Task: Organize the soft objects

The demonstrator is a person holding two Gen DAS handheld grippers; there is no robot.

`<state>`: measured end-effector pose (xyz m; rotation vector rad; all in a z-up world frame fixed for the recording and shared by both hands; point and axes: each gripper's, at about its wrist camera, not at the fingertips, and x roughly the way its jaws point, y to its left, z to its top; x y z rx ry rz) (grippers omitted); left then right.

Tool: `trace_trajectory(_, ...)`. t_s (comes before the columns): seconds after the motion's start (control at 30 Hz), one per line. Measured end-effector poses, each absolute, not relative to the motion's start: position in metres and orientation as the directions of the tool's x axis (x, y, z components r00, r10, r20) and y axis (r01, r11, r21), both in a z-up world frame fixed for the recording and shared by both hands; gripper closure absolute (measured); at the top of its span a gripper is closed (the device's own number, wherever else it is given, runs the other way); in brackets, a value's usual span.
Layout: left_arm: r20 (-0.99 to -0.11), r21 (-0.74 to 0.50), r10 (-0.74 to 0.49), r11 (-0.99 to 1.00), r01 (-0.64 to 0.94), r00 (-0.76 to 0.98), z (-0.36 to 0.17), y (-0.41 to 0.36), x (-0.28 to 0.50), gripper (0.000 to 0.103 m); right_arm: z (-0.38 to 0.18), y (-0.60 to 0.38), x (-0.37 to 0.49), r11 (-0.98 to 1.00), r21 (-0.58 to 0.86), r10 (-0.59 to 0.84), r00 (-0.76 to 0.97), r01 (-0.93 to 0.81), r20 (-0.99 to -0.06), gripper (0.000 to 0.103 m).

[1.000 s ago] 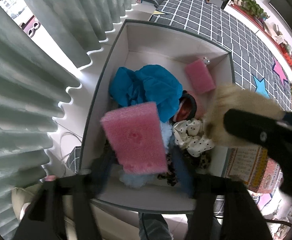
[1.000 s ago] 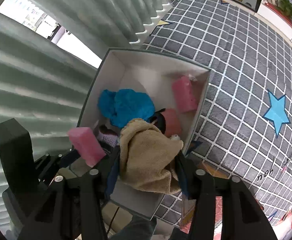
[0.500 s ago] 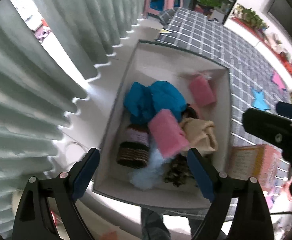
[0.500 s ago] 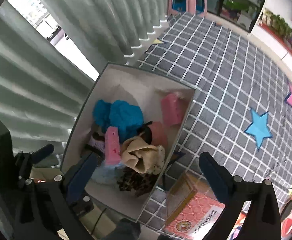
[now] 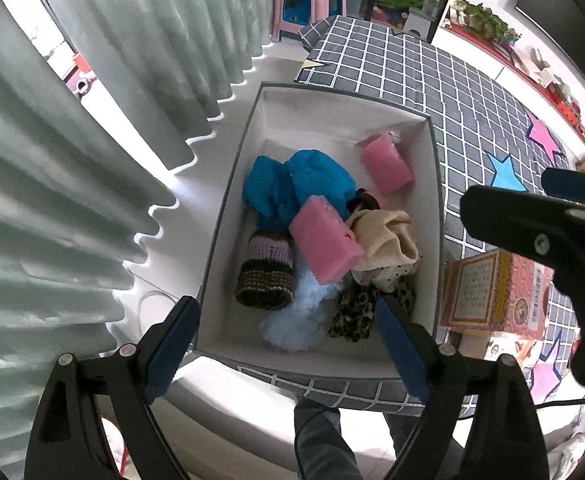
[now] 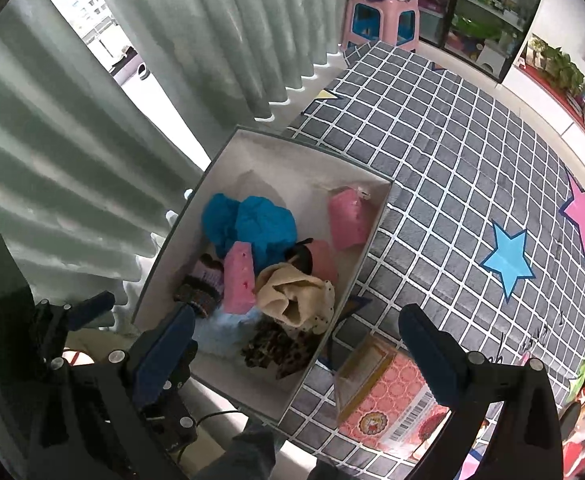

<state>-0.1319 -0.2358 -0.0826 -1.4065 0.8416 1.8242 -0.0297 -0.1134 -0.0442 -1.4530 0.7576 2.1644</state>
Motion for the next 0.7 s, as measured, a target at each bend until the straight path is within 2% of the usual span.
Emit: trace_trajectory(0.7, -0.962, 0.133, 0.131, -0.546, -0.827, -0.241, -0.063, -0.251, -0.117, 0.012, -0.032, -0.130, -0.019, -0.777, 0.157, 0.087, -0.350, -0.610, -0.933, 0.000)
